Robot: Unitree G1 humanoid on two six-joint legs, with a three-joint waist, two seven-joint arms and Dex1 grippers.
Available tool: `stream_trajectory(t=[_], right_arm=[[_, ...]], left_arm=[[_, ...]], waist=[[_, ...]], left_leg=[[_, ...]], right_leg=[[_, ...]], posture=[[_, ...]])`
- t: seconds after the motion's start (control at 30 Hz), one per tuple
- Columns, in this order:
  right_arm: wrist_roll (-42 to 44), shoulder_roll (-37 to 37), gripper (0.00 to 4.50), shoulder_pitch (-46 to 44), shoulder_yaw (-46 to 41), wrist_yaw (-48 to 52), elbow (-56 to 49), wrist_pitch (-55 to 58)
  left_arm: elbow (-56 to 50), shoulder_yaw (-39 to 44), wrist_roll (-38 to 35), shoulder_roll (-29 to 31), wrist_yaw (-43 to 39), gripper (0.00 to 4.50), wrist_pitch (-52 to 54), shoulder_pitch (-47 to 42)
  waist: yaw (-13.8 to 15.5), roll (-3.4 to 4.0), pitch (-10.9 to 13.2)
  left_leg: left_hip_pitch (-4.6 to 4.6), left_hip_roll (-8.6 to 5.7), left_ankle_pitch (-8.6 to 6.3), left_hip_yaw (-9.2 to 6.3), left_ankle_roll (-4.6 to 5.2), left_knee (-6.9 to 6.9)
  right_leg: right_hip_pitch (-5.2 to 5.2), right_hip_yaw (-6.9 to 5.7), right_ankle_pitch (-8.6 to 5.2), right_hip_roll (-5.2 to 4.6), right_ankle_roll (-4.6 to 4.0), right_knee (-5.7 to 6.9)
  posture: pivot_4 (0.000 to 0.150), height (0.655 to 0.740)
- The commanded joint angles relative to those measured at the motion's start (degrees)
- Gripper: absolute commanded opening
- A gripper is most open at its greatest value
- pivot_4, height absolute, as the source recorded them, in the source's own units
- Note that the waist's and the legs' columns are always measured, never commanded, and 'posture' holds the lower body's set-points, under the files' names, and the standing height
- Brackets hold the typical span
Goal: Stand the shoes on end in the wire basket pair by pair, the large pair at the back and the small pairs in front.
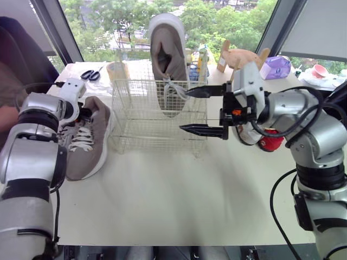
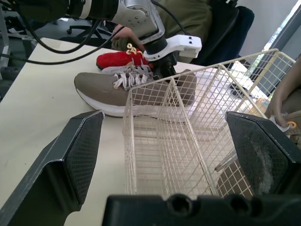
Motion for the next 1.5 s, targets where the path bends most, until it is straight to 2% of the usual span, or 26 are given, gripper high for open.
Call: stream_trajectory(t=[0.03, 0.2, 0.3, 0.4, 0.53, 0.6, 0.73, 1.1, 1.5], right_arm=[[1.05, -1.15, 4.50, -1.24, -1.02, 0.06, -0.77, -0.17], [1.69, -2.19, 4.50, -2.44, -1.42, 0.66, 1.11, -0.23], [2.78, -2.03, 4.50, -3.71, -2.02, 0.73, 2.64, 0.15], [3.16, -1.66, 4.50, -4.88, -1.97, 0.61, 4.14, -0.01], [2.36, -0.65, 4.50, -6.25, -0.89, 0.54, 6.50, -1.36], [1.89, -0.42, 4.50, -6.61, -0.52, 0.33, 7.17, -1.81], [1.49, 0.07, 4.50, -6.93, -0.33, -0.71, 7.41, -1.73], [2.50, -0.93, 4.50, -6.37, -2.13, -4.02, 4.28, 1.72], [3.79, -1.74, 4.50, -5.16, -3.37, -6.99, 2.00, 3.61]], left_arm=[[-3.01, 4.37, 0.48, 4.13, 1.48, 0.03, -0.30, -7.35], [-9.85, 6.70, 2.06, 9.54, 1.30, 0.03, 3.26, -16.48], [-16.83, 8.06, 2.52, 12.29, 2.05, 0.03, 5.45, -21.05], [-21.75, 11.19, 1.34, 12.54, 4.45, 0.03, 6.41, -22.90], [-30.23, 23.67, -4.28, 7.76, 17.02, 0.03, -11.27, -21.51], [-34.52, 27.04, -5.65, 4.50, 21.17, 0.03, -15.61, -19.24], [-44.89, 31.32, -9.01, -6.04, 28.36, 0.03, -24.28, -13.31], [-48.24, 29.24, -8.09, -21.49, 36.51, 0.03, -37.28, -2.48], [-39.88, 25.91, -7.13, -27.45, 36.00, 0.03, -44.70, -1.74]], waist=[[0.03, -0.15, 0.05], [-0.10, -0.23, 0.02], [-0.21, -0.22, 0.03], [-0.03, -0.22, 0.03], [0.37, -0.23, 0.03], [0.52, -0.24, 0.02], [0.97, -0.24, 0.01], [1.28, -0.24, 0.00], [1.48, -0.25, -0.01]], left_leg=[[-0.07, 0.00, 0.00, -0.03, 0.00, 0.01], [-1.05, -0.03, -0.02, -0.08, 0.03, 0.58], [-1.09, -0.01, -0.10, -0.01, 0.16, 0.64], [-1.07, 0.04, -0.13, -0.01, 0.22, 0.68], [-1.02, 0.06, -0.12, -0.10, 0.21, 0.77], [-1.02, 0.05, -0.12, -0.12, 0.19, 0.82], [-1.00, -0.08, -0.02, -0.02, 0.02, 0.85], [-0.95, -0.11, 0.01, 0.09, -0.02, 0.86], [-0.93, -0.15, -0.11, 0.09, 0.20, 0.92]], right_leg=[[-0.05, -0.02, 0.00, 0.00, 0.00, 0.01], [-0.77, -0.06, 0.10, 0.01, 0.15, 0.18], [-0.73, -0.01, 0.16, -0.02, 0.26, 0.16], [-0.70, -0.01, 0.16, -0.05, 0.28, 0.02], [-0.61, -0.03, 0.17, -0.08, 0.28, 0.11], [-0.60, -0.03, 0.21, -0.14, 0.32, 0.14], [-0.61, -0.01, 0.28, -0.34, 0.42, 0.19], [-0.71, 0.04, 0.30, -0.32, 0.43, 0.38], [-0.65, 0.03, 0.30, -0.32, 0.43, 0.36]], posture=[[0.150, 0.7400], [0.150, 0.7400], [0.150, 0.7400], [0.150, 0.7400], [0.150, 0.7400], [0.150, 0.7400], [0.150, 0.7400], [0.150, 0.7400], [0.150, 0.7400]])
